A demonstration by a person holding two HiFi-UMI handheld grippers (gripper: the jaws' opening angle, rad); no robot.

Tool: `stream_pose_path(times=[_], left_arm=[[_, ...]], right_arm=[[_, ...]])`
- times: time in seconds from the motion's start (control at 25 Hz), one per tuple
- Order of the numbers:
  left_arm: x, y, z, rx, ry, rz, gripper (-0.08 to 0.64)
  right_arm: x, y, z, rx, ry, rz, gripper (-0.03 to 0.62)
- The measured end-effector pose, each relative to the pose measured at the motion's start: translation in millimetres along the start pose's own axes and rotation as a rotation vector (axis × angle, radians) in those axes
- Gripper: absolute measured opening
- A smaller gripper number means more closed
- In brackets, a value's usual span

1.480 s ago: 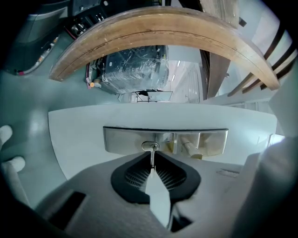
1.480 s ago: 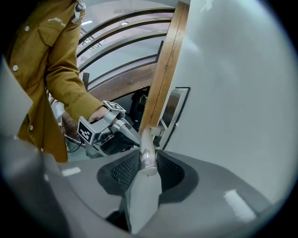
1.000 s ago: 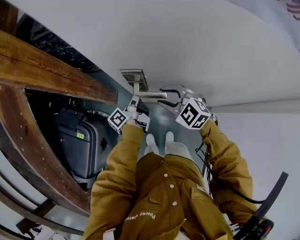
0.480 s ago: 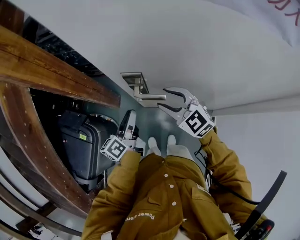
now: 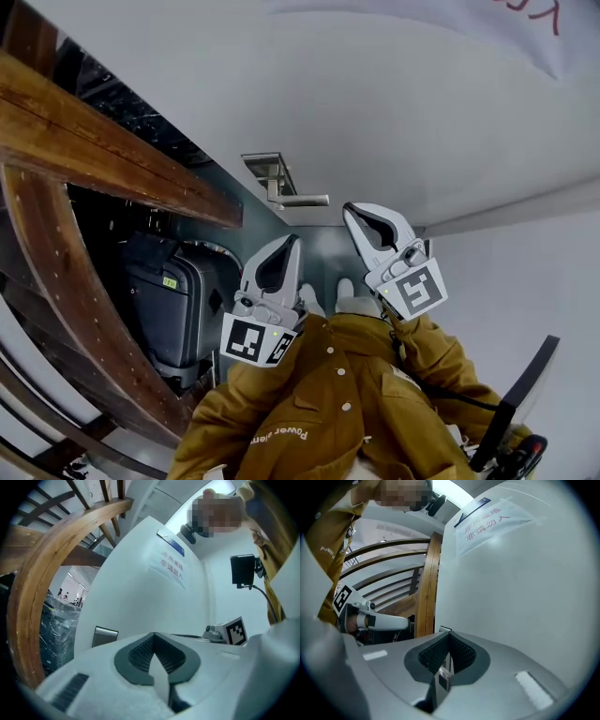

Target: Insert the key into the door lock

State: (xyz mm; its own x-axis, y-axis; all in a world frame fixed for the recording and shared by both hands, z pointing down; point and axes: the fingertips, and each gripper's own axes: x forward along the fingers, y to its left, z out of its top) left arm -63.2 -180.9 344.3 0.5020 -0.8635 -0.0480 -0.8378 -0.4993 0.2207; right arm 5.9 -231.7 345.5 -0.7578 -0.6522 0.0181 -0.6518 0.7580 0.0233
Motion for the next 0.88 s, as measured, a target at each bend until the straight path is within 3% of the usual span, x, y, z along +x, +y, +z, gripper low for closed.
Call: stream_pose_path(times=[0.12,0.2,0.56,0.88], left_arm=[[6,-16,-5,0.044,0.036,-0.015,0.002],[8,-21,-6,0.047,0.043,-0.023,0.002],[5,-14,-14,0.044,0.079,-0.023,0.002],[1,-16,-18,0.021,0.079,-0.024,0.002]], right_arm=[[-8,2,-4,0.029,0.002,-0.028,0.005],[-17,2,-19,0.061,0.056,-0.041,0.005],[-24,4,-29,0.064,0.113,-0.065,0.005],[-21,11,-25,0.038,0.025,-0.029,0.005]])
